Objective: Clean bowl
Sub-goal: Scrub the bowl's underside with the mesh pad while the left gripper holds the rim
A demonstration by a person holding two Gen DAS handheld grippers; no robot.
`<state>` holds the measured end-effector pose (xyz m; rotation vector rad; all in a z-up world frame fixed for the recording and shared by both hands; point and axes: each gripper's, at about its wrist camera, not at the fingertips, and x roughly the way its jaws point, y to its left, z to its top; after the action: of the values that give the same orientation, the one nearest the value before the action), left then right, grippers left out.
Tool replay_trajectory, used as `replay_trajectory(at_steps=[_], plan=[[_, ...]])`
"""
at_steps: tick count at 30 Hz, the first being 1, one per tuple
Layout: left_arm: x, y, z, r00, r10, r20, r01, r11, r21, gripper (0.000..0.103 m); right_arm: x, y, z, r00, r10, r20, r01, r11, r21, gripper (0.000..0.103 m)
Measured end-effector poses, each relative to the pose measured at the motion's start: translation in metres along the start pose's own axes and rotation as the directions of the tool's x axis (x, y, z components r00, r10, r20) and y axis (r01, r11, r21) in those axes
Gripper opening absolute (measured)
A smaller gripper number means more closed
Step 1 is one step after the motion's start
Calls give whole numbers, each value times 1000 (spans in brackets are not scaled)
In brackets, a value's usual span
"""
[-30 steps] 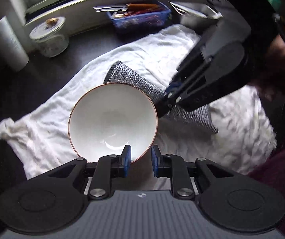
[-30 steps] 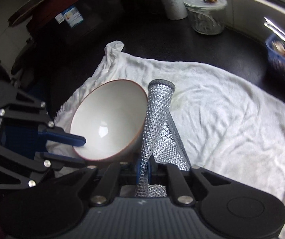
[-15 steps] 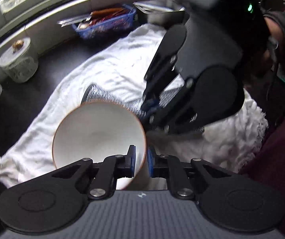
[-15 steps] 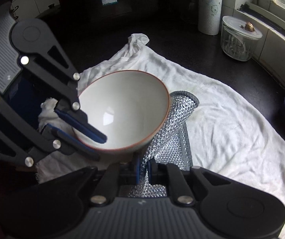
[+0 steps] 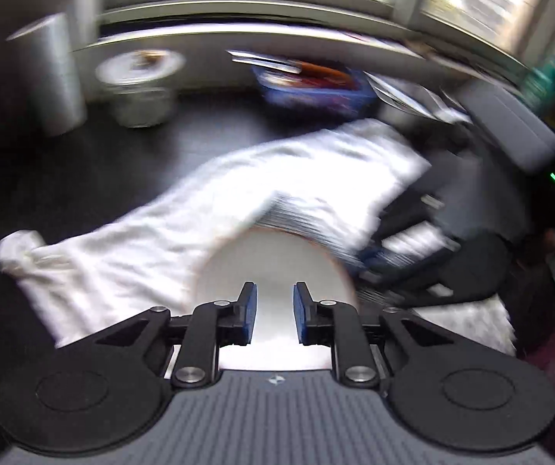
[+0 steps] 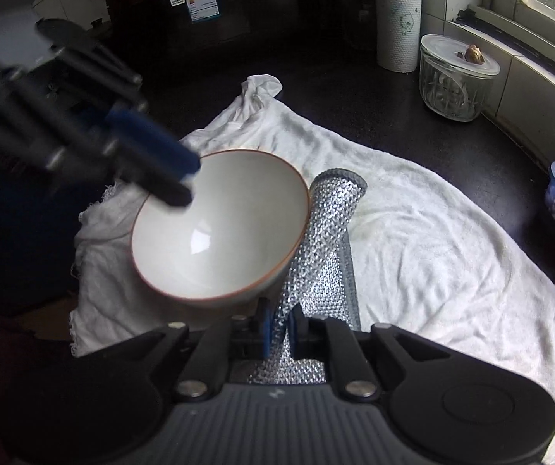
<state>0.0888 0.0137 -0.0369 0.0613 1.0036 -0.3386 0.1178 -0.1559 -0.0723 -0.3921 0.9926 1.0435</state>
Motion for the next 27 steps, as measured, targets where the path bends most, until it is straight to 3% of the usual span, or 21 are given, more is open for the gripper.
replay_trajectory(at_steps=[3, 6, 8, 10, 12, 15, 20, 23, 24, 27], plan=[[15, 16, 1, 998, 40, -45, -42, 998, -53, 19, 1, -1, 0, 1000, 3, -4, -3, 1000, 4, 11], [26, 28, -7, 994, 27, -103, -40, 991, -127, 18, 2, 0, 0, 1000, 8, -8, -8, 1000, 15, 11], [29, 35, -16, 994, -26, -109, 0, 973, -231, 8, 4, 0, -1, 1000, 7, -9, -7, 1000, 23, 11], [26, 37, -26, 993, -46, -113, 5, 941, -337, 8, 5, 2, -1, 1000, 5, -13, -5, 999, 37, 11], [22, 39, -36, 992, -58, -115, 1, 898, -441, 8, 7, 5, -3, 1000, 4, -15, -4, 999, 37, 11], [17, 41, -51, 990, -76, -115, -5, 811, -585, 9, 9, 12, -6, 1000, 0, -21, 1, 1000, 23, 11], [11, 41, -73, 987, -112, -112, -13, 647, -762, 11, 11, 24, -9, 999, -15, -32, 14, 1000, -18, 11], [11, 39, -87, 987, -140, -82, 5, 527, -850, 12, 9, 29, -9, 999, -21, -27, 20, 999, -45, 11], [11, 37, -88, 986, -148, -75, 13, 516, -857, 15, 8, 31, -9, 999, -22, -25, 21, 998, -53, 11], [13, 29, -88, 986, -147, -75, 14, 527, -850, 15, 9, 37, -9, 1000, -4, -22, 2, 997, -79, 13]])
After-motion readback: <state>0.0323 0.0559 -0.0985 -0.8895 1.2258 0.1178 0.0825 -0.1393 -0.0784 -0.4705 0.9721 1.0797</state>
